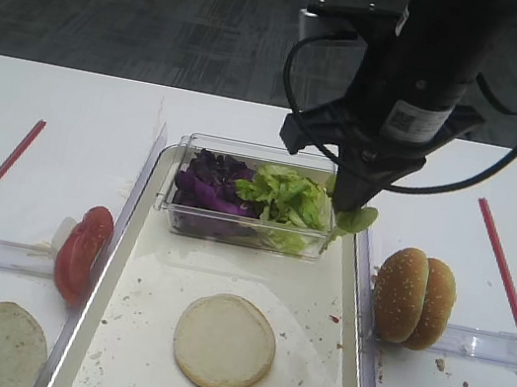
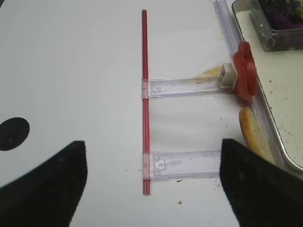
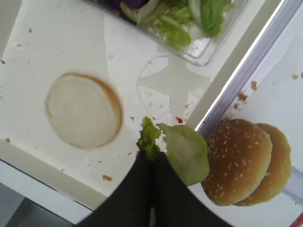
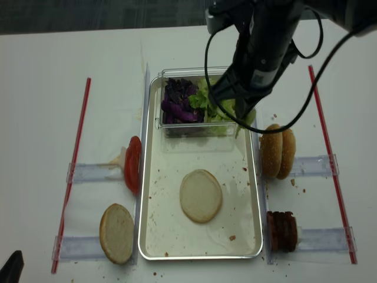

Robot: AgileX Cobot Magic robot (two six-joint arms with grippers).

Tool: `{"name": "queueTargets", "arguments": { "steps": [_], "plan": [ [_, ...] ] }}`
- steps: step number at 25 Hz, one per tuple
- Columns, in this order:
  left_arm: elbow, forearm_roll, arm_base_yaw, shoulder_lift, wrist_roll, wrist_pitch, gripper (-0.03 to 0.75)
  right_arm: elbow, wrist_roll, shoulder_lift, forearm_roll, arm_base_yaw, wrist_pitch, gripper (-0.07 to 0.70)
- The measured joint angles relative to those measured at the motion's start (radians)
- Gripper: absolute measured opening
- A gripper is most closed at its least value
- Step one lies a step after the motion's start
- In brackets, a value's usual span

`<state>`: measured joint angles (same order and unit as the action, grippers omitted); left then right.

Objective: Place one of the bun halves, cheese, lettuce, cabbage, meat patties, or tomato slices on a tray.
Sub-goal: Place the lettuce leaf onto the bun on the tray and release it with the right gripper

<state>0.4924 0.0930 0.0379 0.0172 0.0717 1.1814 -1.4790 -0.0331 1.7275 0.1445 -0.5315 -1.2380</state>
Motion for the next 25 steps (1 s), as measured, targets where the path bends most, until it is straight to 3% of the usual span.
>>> {"name": "queueTargets", "arguments": {
  "steps": [9,18,22,25],
  "plan": [
    [0.000,0.000,0.000,0.000,0.000,0.000,0.564,0.024,0.000,-0.016,0.010,-0.066,0.002,0.038],
    [0.000,0.000,0.000,0.000,0.000,0.000,0.564,0.024,0.000,0.006,0.043,-0.279,0.004,0.038],
    [0.000,0.000,0.000,0.000,0.000,0.000,0.564,0.024,0.000,0.050,0.022,-0.285,0.004,0.038],
    [0.000,0.000,0.000,0.000,0.000,0.000,0.564,0.024,0.000,0.087,0.001,-0.285,0.034,0.037]
  ]
}}
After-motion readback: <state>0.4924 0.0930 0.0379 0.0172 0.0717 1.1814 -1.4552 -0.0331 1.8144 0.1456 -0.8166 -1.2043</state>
